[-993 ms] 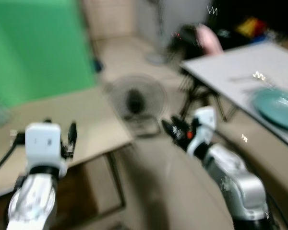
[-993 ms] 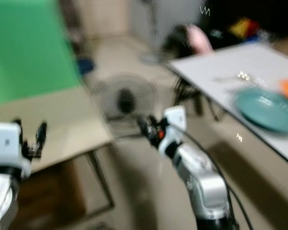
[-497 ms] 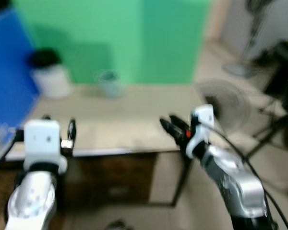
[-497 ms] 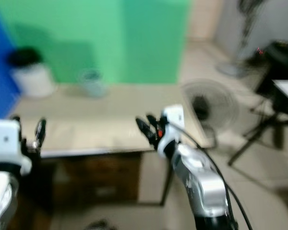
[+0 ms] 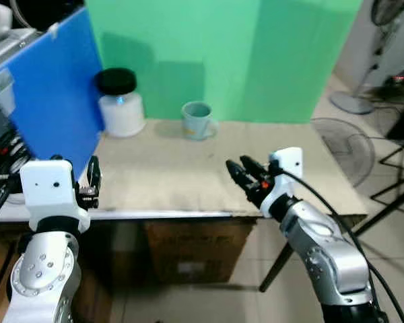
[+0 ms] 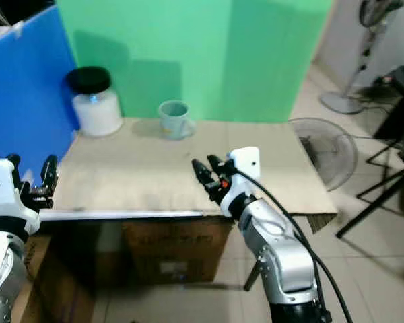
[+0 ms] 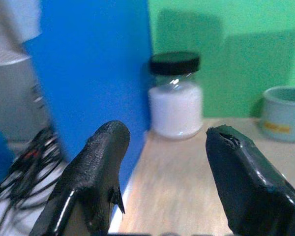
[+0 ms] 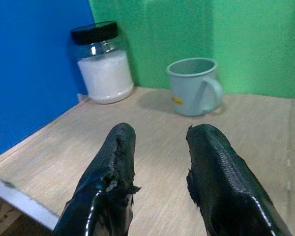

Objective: Setting the table

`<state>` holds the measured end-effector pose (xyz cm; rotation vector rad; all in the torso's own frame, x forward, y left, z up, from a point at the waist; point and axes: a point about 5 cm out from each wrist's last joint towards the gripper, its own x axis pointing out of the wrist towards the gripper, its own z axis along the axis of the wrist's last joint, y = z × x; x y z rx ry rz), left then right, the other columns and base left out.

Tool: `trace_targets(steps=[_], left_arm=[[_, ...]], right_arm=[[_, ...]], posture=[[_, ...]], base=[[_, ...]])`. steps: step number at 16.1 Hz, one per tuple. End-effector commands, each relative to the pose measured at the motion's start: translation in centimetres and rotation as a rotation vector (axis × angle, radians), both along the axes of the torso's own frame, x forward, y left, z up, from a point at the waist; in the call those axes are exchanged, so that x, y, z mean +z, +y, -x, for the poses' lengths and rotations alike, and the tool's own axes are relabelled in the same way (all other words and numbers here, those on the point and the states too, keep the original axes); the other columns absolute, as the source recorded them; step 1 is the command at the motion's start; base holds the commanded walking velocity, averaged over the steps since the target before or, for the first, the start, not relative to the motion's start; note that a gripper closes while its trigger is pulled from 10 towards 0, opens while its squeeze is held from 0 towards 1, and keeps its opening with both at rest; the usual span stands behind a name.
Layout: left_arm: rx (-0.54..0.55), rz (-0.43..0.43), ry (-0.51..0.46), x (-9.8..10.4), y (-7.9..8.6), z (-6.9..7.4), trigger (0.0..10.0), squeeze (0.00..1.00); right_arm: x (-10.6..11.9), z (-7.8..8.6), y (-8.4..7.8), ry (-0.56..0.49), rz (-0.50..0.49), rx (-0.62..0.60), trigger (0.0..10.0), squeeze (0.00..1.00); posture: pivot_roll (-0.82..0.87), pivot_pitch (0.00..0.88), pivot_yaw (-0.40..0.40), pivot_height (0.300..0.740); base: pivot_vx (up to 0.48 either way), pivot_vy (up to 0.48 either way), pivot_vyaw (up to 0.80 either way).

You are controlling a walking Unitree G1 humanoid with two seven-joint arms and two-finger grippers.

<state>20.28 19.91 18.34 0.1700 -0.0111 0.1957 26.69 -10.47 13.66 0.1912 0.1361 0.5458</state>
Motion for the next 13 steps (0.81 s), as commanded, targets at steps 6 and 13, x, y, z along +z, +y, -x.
trace_targets(steps=[6, 13], left_arm=[[-0.072, -0.048, 0.036, -0.4, -0.5, 0.5, 10.0, 0.0], [-0.187, -0.062, 0.13, -1.5, -1.0, 0.6, 10.0, 0.0]], right_arm=[[0.4, -0.5, 0.9, -0.026, 0.003, 0.048, 10.0, 0.0], [0.1, -1.1, 1.5, 0.004, -0.033, 0.075, 10.0, 0.87]], posture=[[0.02, 0.008, -0.002, 0.74], [0.04, 0.0, -0.001, 0.74]], base=[[0.381, 0.0, 0.0], [0.264, 0.0, 0.0]])
